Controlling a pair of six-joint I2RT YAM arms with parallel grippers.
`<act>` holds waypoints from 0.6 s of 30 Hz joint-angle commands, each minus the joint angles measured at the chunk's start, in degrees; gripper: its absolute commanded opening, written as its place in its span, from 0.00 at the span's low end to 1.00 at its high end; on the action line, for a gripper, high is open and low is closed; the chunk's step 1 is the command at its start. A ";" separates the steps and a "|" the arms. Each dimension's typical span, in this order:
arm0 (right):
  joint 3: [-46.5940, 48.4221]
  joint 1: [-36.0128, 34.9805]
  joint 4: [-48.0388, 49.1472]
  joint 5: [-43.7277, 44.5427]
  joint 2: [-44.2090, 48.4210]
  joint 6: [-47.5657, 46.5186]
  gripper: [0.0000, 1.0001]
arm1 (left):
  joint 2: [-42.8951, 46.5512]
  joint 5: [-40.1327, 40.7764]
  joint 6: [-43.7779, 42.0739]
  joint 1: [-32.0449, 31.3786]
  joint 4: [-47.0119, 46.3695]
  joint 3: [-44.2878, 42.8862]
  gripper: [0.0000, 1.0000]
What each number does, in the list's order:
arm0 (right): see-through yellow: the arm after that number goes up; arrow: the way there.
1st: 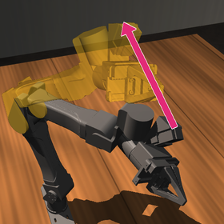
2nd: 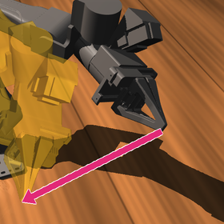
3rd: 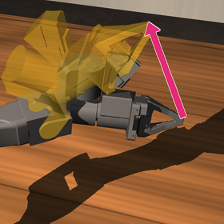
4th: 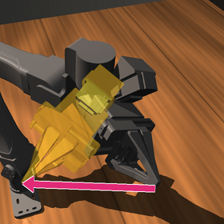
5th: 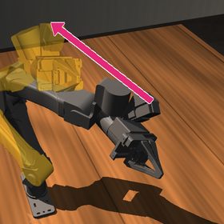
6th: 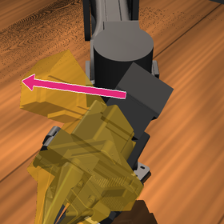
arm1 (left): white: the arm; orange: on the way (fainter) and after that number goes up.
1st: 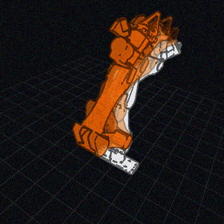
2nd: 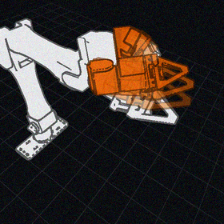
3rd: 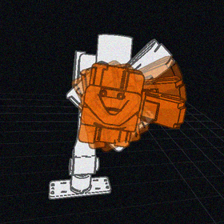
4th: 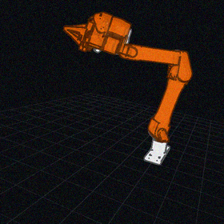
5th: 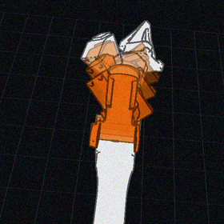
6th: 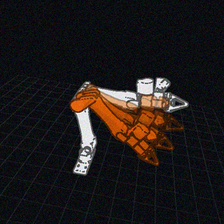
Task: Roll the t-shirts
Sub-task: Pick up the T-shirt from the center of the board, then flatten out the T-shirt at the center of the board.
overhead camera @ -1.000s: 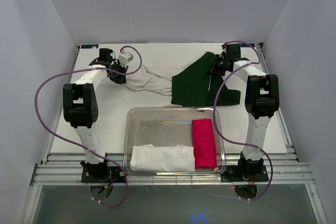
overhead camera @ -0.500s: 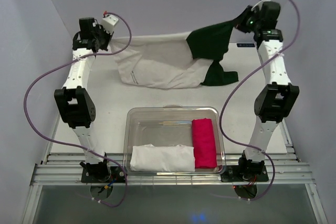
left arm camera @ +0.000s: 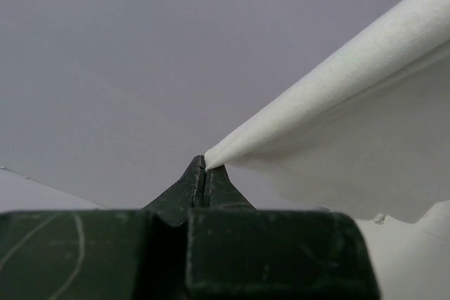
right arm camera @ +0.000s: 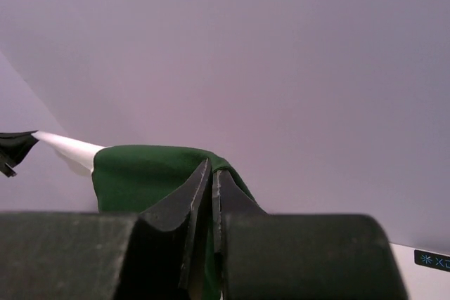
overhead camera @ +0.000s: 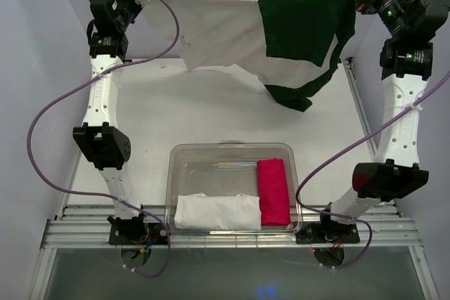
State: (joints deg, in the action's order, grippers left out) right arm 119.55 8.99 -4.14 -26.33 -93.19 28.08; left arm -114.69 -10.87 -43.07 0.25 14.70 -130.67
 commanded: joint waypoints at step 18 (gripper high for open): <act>-7.57 2.52 4.42 -1.70 5.30 -0.13 0.08 | 6.50 5.78 -5.45 1.60 3.66 1.72 0.00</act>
State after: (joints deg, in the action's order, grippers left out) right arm 113.60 9.85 -0.91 -28.34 -85.25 25.63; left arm -110.26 -8.93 -49.67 0.25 14.81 -132.62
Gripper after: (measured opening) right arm 0.078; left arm 0.015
